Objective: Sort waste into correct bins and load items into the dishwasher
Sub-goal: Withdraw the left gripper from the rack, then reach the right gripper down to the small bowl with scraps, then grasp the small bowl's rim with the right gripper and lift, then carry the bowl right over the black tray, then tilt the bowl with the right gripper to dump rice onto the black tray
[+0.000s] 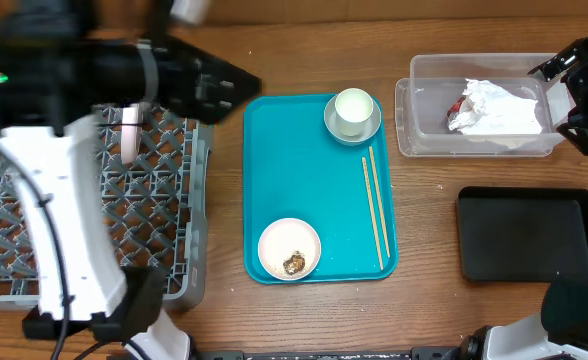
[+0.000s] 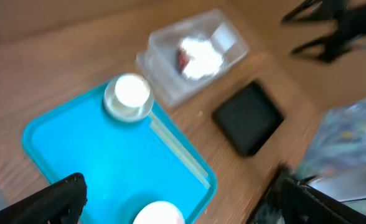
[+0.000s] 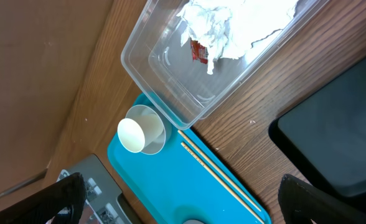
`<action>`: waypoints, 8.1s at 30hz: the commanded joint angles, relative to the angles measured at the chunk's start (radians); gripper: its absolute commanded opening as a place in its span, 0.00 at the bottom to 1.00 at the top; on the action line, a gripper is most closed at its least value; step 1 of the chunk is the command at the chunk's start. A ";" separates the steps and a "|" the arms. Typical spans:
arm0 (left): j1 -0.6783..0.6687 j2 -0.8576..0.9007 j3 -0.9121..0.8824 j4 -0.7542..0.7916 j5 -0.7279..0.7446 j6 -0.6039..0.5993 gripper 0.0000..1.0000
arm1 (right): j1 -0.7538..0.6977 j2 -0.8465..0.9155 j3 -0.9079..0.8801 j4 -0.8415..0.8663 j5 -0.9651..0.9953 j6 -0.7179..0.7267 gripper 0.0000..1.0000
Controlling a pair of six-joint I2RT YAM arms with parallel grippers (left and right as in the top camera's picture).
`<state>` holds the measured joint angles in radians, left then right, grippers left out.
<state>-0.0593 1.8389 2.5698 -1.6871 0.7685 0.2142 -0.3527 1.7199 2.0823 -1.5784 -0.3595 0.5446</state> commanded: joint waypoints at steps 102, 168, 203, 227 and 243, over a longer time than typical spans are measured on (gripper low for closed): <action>0.497 -0.164 -0.016 -0.002 -0.618 -0.577 1.00 | 1.489 0.246 -0.673 0.746 0.515 0.063 0.18; 0.497 -0.164 -0.016 -0.002 -0.619 -0.577 1.00 | -0.011 0.038 -0.369 0.164 -0.017 -0.139 0.04; 0.497 -0.164 -0.016 -0.002 -0.619 -0.577 1.00 | -0.578 0.060 -0.805 0.370 -0.762 -0.456 0.04; 0.497 -0.164 -0.016 -0.002 -0.619 -0.577 1.00 | -0.690 0.079 -0.939 0.439 -0.848 -0.399 0.04; 0.497 -0.164 -0.016 -0.002 -0.619 -0.577 1.00 | -0.691 0.079 -0.940 0.418 -0.965 -0.427 0.04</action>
<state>0.4339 1.6703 2.5587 -1.6905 0.1394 -0.3458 -1.0409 1.7985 1.1408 -1.1412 -1.2282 0.1455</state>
